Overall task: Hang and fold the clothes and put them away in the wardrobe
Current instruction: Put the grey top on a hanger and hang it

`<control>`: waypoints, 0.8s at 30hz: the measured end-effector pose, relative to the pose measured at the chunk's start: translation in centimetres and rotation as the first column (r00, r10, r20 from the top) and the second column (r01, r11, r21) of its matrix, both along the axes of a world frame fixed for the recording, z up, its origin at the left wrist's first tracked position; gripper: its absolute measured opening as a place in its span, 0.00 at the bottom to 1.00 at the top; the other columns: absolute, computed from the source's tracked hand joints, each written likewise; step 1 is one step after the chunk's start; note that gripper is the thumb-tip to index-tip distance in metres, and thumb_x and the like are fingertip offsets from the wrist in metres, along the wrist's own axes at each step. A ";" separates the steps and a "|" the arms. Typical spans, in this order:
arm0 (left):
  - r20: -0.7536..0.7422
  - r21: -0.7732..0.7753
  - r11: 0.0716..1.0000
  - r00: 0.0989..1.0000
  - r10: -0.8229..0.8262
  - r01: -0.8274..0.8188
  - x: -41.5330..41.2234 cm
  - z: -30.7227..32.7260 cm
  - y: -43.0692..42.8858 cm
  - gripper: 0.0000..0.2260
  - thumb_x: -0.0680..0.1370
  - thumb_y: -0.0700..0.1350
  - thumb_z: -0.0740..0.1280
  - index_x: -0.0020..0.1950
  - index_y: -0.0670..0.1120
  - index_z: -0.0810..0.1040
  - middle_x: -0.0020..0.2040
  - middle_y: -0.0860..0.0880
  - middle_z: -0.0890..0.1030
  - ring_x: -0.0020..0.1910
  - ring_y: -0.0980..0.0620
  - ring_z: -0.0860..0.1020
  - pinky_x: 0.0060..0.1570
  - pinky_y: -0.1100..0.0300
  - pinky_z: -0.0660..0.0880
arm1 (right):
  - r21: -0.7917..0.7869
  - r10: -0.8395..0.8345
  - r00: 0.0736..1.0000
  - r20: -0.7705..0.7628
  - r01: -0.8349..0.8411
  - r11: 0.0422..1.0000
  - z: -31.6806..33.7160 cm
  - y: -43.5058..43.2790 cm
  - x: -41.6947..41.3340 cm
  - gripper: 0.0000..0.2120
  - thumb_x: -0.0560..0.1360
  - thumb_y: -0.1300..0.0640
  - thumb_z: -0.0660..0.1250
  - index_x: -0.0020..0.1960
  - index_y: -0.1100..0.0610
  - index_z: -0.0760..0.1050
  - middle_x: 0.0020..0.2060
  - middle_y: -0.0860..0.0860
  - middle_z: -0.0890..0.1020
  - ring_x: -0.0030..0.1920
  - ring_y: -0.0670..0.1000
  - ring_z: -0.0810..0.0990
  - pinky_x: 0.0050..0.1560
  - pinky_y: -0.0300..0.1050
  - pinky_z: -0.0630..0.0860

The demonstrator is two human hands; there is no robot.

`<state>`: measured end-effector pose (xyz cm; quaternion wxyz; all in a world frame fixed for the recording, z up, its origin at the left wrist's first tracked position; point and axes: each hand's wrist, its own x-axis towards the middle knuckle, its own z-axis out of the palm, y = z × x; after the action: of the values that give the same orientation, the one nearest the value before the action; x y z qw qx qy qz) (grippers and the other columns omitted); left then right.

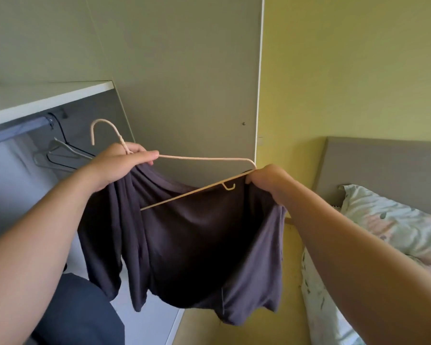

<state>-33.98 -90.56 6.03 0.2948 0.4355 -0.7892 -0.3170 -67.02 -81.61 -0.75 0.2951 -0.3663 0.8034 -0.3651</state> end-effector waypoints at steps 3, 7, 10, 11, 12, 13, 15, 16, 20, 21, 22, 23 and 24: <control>-0.010 0.009 0.999 0.999 0.039 -0.039 0.0 -0.8 -0.3 0.26 0.65 0.70 0.70 0.40 0.47 0.86 0.41 0.51 0.85 0.48 0.55 0.80 0.59 0.54 0.68 | 0.028 0.015 0.999 -0.046 -0.014 1.000 1.7 -0.2 -0.6 0.11 0.73 0.55 0.72 0.43 0.59 0.72 0.37 0.53 0.74 0.34 0.52 0.73 0.30 0.41 0.66; -0.030 0.101 0.993 0.998 0.062 -0.059 0.2 -1.4 -0.1 0.32 0.61 0.74 0.71 0.37 0.44 0.86 0.34 0.52 0.84 0.34 0.60 0.80 0.51 0.53 0.70 | 0.044 -0.006 0.999 -0.049 0.008 0.999 2.0 0.1 -1.5 0.13 0.71 0.54 0.74 0.50 0.59 0.75 0.39 0.53 0.75 0.36 0.51 0.73 0.31 0.41 0.65; -0.010 0.113 0.992 0.998 0.059 -0.057 -0.3 -2.3 0.1 0.32 0.59 0.75 0.71 0.38 0.45 0.86 0.35 0.54 0.84 0.38 0.57 0.80 0.53 0.53 0.71 | 0.063 -0.004 0.999 -0.047 0.007 0.998 1.7 0.1 -1.1 0.13 0.68 0.53 0.73 0.47 0.60 0.76 0.39 0.53 0.78 0.36 0.52 0.76 0.28 0.39 0.68; 0.025 0.087 0.995 0.998 0.050 -0.052 -0.7 -2.6 0.1 0.31 0.61 0.75 0.70 0.38 0.47 0.87 0.35 0.55 0.84 0.41 0.56 0.79 0.54 0.54 0.70 | 0.067 0.007 0.998 -0.062 -0.003 0.998 1.7 -0.1 -0.8 0.13 0.68 0.52 0.73 0.45 0.59 0.75 0.39 0.53 0.78 0.36 0.52 0.77 0.28 0.38 0.69; 0.068 0.054 0.997 0.997 0.046 -0.049 -1.2 -3.0 0.2 0.30 0.61 0.75 0.68 0.39 0.49 0.87 0.35 0.55 0.83 0.42 0.56 0.79 0.53 0.55 0.69 | 0.066 0.024 0.996 -0.087 -0.018 0.998 1.8 -0.3 -0.5 0.13 0.69 0.51 0.73 0.42 0.58 0.73 0.39 0.53 0.78 0.36 0.53 0.78 0.28 0.39 0.69; 0.113 0.022 0.999 0.993 0.045 -0.047 -1.9 -3.4 0.3 0.30 0.62 0.76 0.67 0.38 0.50 0.87 0.34 0.53 0.82 0.41 0.55 0.78 0.50 0.56 0.69 | 0.063 0.043 0.993 -0.113 -0.036 0.997 1.9 -0.4 -0.1 0.14 0.70 0.50 0.73 0.40 0.57 0.71 0.38 0.53 0.78 0.36 0.53 0.77 0.29 0.39 0.69; 0.207 -0.054 0.997 0.976 0.063 -0.053 -3.3 -4.1 0.4 0.29 0.62 0.77 0.67 0.36 0.52 0.86 0.29 0.51 0.78 0.34 0.57 0.75 0.40 0.58 0.68 | 0.044 0.079 0.983 -0.166 -0.073 0.996 2.1 -0.8 0.6 0.13 0.71 0.50 0.71 0.39 0.55 0.69 0.38 0.52 0.77 0.35 0.53 0.77 0.31 0.40 0.71; 0.252 -0.102 0.993 0.964 0.087 -0.063 -4.0 -4.3 0.4 0.28 0.64 0.77 0.68 0.35 0.51 0.85 0.26 0.54 0.76 0.29 0.59 0.74 0.36 0.59 0.67 | 0.032 0.099 0.977 -0.190 -0.095 0.995 2.3 -0.9 0.9 0.11 0.71 0.51 0.70 0.39 0.55 0.69 0.38 0.52 0.78 0.36 0.53 0.78 0.32 0.40 0.73; 0.472 -0.269 0.962 0.866 0.165 -0.037 -6.6 -4.5 0.7 0.26 0.69 0.75 0.66 0.36 0.52 0.80 0.29 0.56 0.78 0.33 0.56 0.78 0.35 0.58 0.73 | -0.007 0.159 0.947 -0.279 -0.168 0.986 3.2 -1.0 2.1 0.06 0.72 0.53 0.65 0.42 0.56 0.74 0.39 0.53 0.80 0.38 0.56 0.80 0.35 0.42 0.76; 0.530 -0.297 0.954 0.826 0.194 -0.034 -7.1 -4.4 0.9 0.27 0.69 0.76 0.65 0.37 0.52 0.80 0.32 0.55 0.79 0.36 0.54 0.79 0.38 0.57 0.76 | -0.006 0.168 0.934 -0.315 -0.179 0.984 3.5 -0.8 2.3 0.06 0.72 0.53 0.64 0.42 0.56 0.74 0.38 0.53 0.80 0.37 0.55 0.80 0.34 0.42 0.75; 0.570 -0.319 0.947 0.789 0.228 -0.043 -7.5 -4.4 1.1 0.27 0.69 0.77 0.63 0.38 0.53 0.80 0.33 0.54 0.80 0.37 0.52 0.79 0.40 0.55 0.79 | -0.001 0.174 0.921 -0.349 -0.186 0.983 3.8 -0.6 2.4 0.05 0.71 0.54 0.64 0.41 0.56 0.73 0.37 0.53 0.80 0.35 0.55 0.79 0.32 0.41 0.73; 0.594 -0.341 0.938 0.760 0.264 -0.059 -7.8 -4.3 1.2 0.27 0.69 0.77 0.62 0.38 0.53 0.80 0.33 0.53 0.80 0.37 0.51 0.80 0.41 0.54 0.80 | 0.001 0.172 0.912 -0.372 -0.185 0.983 4.1 -0.5 2.5 0.05 0.72 0.54 0.63 0.41 0.56 0.73 0.36 0.53 0.80 0.33 0.54 0.79 0.31 0.41 0.72; 0.602 -0.367 0.927 0.740 0.299 -0.076 -8.2 -4.2 1.4 0.27 0.70 0.77 0.62 0.38 0.53 0.80 0.33 0.53 0.80 0.37 0.51 0.79 0.39 0.54 0.80 | -0.001 0.171 0.909 -0.379 -0.185 0.983 4.4 -0.3 2.6 0.05 0.72 0.54 0.63 0.41 0.56 0.73 0.36 0.53 0.80 0.32 0.54 0.78 0.30 0.40 0.71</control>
<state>-42.13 -89.19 1.83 0.1007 0.5429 -0.8336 0.0168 -64.44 -81.93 3.67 0.1601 -0.5066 0.8016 -0.2742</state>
